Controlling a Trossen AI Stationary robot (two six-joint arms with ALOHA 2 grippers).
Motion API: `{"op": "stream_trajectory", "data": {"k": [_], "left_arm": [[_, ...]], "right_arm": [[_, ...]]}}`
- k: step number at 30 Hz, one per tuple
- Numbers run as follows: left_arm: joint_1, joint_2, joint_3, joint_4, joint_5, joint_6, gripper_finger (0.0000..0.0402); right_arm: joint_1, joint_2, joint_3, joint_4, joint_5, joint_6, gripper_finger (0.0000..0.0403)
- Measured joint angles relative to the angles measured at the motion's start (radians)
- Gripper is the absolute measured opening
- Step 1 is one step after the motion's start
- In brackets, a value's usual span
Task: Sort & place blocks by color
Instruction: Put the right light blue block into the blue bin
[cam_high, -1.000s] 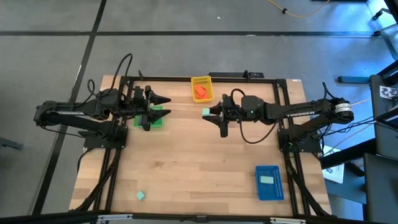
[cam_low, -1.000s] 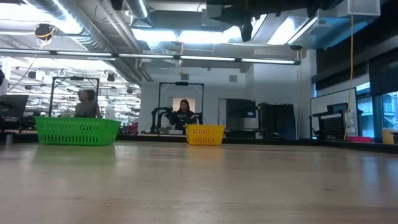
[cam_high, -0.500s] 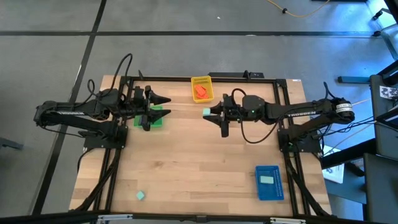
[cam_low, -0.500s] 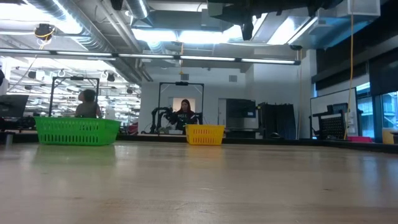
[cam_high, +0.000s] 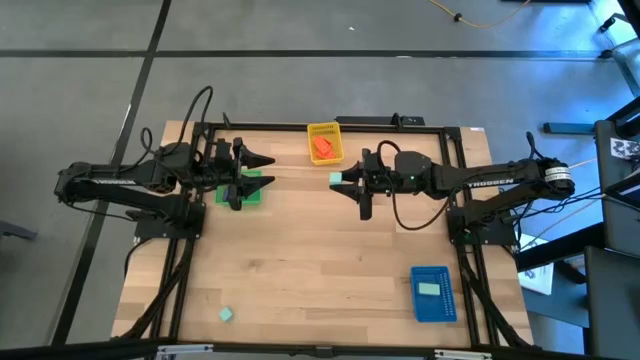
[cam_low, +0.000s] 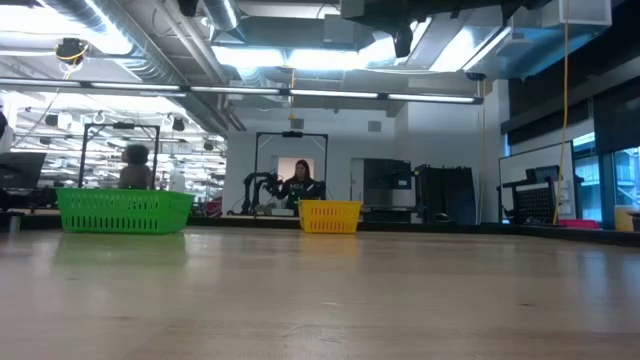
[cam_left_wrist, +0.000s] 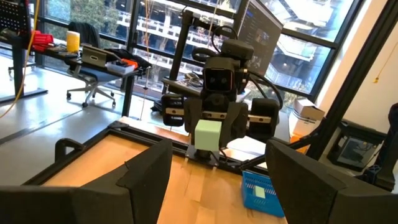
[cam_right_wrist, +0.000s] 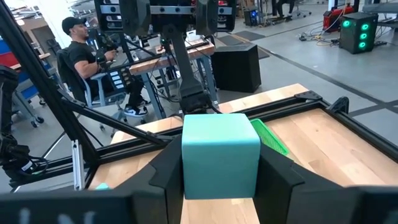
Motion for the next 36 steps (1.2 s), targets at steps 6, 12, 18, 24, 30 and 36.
{"op": "stream_trajectory", "data": {"k": [6, 12, 18, 24, 30, 36], "left_arm": [[0.0, 0.0, 0.0, 0.0, 0.0, 0.0, 0.025], [0.0, 0.0, 0.0, 0.0, 0.0, 0.0, 0.025], [0.0, 0.0, 0.0, 0.0, 0.0, 0.0, 0.025], [0.0, 0.0, 0.0, 0.0, 0.0, -0.001, 0.025], [0.0, 0.0, 0.0, 0.0, 0.0, -0.001, 0.025], [0.0, 0.0, 0.0, 0.0, 0.0, -0.001, 0.025]], "right_arm": [[0.0, 0.0, 0.0, 0.001, 0.0, 0.006, 0.0136], [0.0, 0.0, 0.0, 0.002, 0.0, 0.024, 0.0136], [0.0, 0.0, 0.0, 0.002, 0.0, 0.024, 0.0136], [0.0, 0.0, 0.0, 0.002, 0.0, 0.025, 0.0136], [0.0, 0.0, 0.0, 0.002, -0.001, 0.025, 0.0136], [0.0, 0.0, 0.0, 0.002, -0.001, 0.03, 0.0136]]}}
